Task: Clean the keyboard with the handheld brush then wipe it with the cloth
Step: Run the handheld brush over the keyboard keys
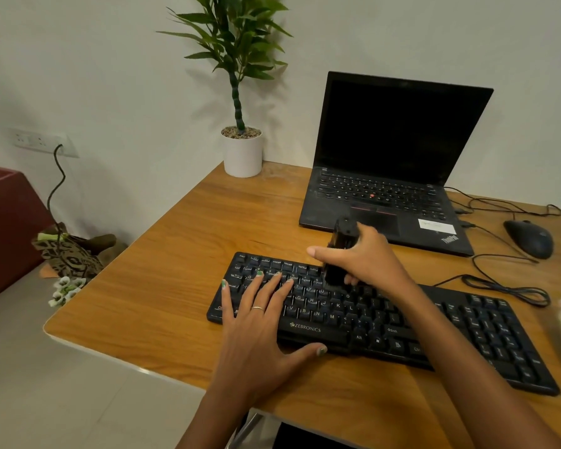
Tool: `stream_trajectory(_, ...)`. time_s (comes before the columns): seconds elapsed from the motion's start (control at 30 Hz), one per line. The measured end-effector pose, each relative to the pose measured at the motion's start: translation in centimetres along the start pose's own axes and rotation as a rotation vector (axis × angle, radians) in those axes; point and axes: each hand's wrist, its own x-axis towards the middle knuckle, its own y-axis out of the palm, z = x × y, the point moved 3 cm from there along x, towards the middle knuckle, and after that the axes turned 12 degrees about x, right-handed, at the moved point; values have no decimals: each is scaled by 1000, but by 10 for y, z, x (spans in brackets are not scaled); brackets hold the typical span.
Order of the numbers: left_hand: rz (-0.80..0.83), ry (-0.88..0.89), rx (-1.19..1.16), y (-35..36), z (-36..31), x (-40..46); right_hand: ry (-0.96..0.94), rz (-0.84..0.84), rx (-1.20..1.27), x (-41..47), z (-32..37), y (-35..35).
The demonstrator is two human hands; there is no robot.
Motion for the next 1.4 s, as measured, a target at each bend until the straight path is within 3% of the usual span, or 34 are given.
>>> stream_trajectory(0.07, 1, -1, 4, 0, 1, 0, 47, 102, 11, 4, 4, 1)
stream_trajectory(0.2, 15, -2, -6, 1, 0, 0, -115, -129, -48, 11, 2, 3)
stream_trajectory(0.37, 23, -4, -12, 0, 0, 0, 40, 93, -32, 16, 6, 4)
stream_trajectory(0.47, 24, -4, -18, 0, 1, 0, -92, -89, -75, 18, 3, 7)
stream_trajectory(0.63, 21, -3, -33, -1, 1, 0, -5, 33, -18, 19, 3, 5)
stream_trajectory(0.73, 23, -3, -33, 0, 1, 0, -107, -107, -40, 20, 1, 6)
stream_trajectory(0.87, 28, 2, -40, -1, -1, 0, 44, 46, -24, 20, 1, 6)
stream_trajectory(1.0, 28, 2, -35, 0, 0, -1, -89, -141, -79, 21, 0, 6)
stream_trajectory(1.13, 17, 2, -30, 0, 0, 0, 43, 43, -48, 17, 2, 6)
stream_trajectory(1.3, 18, -1, -33, 0, 1, -1, -66, -95, -66, 14, 2, 6)
stream_trajectory(1.4, 11, 2, -26, 0, 1, 0, 50, 92, -19, 10, 5, 4)
